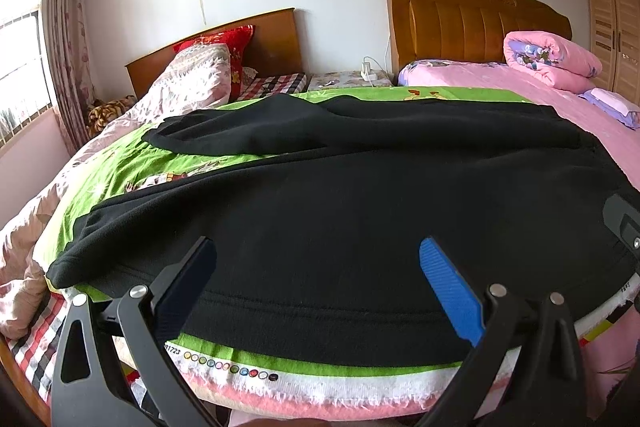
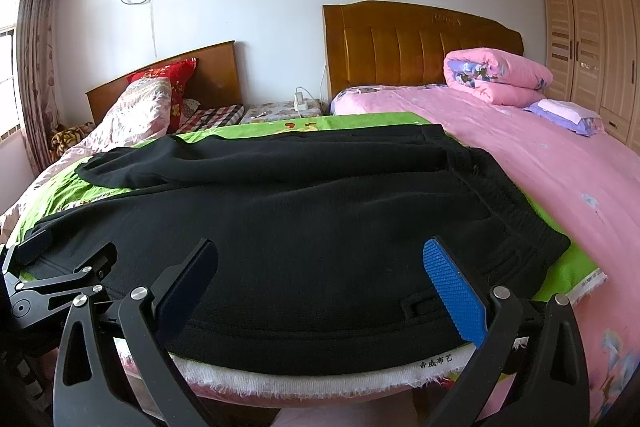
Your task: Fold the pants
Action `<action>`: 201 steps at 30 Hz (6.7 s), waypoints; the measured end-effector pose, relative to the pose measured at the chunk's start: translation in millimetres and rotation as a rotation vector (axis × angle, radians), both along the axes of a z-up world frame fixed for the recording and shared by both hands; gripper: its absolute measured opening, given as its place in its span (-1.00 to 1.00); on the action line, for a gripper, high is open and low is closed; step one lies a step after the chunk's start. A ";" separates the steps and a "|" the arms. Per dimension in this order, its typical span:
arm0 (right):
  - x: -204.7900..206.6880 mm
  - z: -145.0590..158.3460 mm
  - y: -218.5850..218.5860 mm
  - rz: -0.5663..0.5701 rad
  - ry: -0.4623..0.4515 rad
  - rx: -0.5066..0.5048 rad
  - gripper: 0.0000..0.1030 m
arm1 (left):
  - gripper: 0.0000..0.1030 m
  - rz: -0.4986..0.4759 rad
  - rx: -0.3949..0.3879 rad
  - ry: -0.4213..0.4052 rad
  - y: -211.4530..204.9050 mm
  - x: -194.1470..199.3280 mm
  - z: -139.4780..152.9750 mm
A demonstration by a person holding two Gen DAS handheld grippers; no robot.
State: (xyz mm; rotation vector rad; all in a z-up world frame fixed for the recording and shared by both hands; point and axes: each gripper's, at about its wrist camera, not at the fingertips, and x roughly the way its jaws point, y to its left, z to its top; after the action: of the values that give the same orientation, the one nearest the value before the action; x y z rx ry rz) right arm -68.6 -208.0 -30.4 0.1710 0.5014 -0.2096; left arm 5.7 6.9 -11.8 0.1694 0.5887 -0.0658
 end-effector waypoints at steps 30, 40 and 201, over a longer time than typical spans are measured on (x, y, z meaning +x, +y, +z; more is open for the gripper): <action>2.0 -4.5 -0.8 0.006 0.025 0.023 0.92 | 0.97 0.001 -0.004 0.026 0.7 0.3 -5.5; 3.5 -6.0 -2.1 0.007 0.032 0.033 0.92 | 0.97 -0.001 -0.002 0.034 0.8 -1.0 -6.3; -46.9 -81.1 -211.4 -0.005 0.001 0.735 -0.63 | -0.04 -0.195 -0.568 0.304 92.3 54.2 -17.8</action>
State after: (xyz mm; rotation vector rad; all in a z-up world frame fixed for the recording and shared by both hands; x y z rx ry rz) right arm -115.5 -419.4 -111.5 0.8888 0.5622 -0.0208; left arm 59.9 99.2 -29.6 -0.3419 0.8317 -0.4488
